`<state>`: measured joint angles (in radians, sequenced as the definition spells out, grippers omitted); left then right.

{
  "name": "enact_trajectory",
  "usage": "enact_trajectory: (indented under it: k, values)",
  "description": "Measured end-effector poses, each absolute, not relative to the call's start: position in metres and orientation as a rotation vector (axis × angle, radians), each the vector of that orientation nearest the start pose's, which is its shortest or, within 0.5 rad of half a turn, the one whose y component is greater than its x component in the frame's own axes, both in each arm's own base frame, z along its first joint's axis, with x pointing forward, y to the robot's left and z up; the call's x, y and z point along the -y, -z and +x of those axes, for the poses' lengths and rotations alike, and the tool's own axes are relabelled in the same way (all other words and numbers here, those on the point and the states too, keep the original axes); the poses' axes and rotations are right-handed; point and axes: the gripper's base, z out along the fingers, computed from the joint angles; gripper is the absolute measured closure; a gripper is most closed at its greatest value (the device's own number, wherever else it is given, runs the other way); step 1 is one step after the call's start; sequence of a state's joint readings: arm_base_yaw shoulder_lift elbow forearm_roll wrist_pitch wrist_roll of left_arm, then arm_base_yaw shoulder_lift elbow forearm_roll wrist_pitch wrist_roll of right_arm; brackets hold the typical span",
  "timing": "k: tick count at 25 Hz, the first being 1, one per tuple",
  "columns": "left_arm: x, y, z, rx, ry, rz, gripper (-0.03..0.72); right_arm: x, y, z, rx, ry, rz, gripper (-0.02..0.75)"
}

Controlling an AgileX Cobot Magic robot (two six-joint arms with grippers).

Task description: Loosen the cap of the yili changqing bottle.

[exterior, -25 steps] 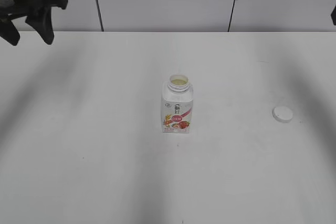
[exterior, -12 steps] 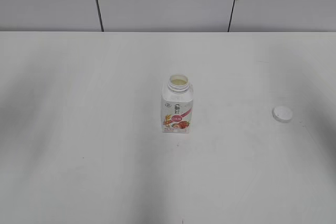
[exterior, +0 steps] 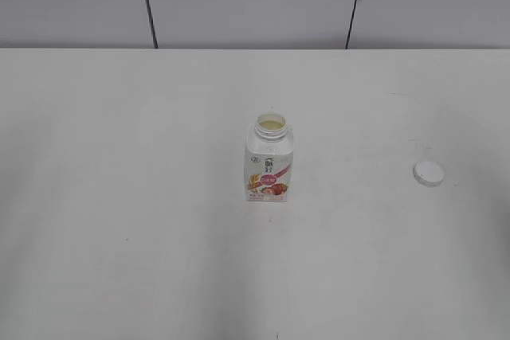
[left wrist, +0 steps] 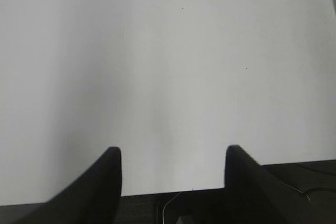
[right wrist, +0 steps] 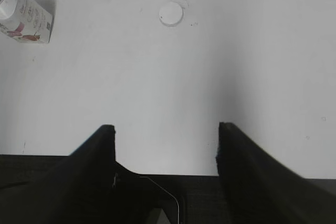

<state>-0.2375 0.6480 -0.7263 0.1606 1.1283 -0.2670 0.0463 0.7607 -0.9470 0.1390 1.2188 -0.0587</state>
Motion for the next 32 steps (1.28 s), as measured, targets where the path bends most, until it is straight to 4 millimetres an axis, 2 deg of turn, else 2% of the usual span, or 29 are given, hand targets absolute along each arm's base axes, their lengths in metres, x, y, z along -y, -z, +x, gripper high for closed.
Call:
enact_trajectory:
  k: [8,12,15,18,24,28,32]
  values:
    - [-0.009,-0.302,0.019,-2.227,0.068,-0.006,0.298,-0.014,-0.336,0.058,-2.418,-0.160,-0.154,0.256]
    - [-0.014,-0.299,-0.005,-2.108,0.101,-0.013,0.298,-0.013,-0.332,0.032,-2.321,-0.143,-0.183,0.256]
    - [-0.015,-0.289,-0.012,-2.086,0.107,-0.006,0.299,-0.012,-0.330,0.014,-2.238,-0.114,-0.233,0.256]
    - [-0.016,-0.287,-0.015,-2.069,0.104,0.013,0.300,-0.011,-0.327,-0.004,-2.155,-0.094,-0.253,0.256]
    - [-0.012,-0.285,-0.009,-2.025,0.112,0.063,0.300,-0.010,-0.303,-0.029,-2.052,-0.079,-0.255,0.256]
    - [-0.008,-0.283,-0.007,-2.017,0.129,0.117,0.300,-0.010,-0.283,-0.023,-2.115,-0.084,-0.258,0.256]
    - [-0.008,-0.282,-0.007,-2.016,0.132,0.124,0.301,-0.010,-0.280,-0.016,-2.080,-0.074,-0.248,0.256]
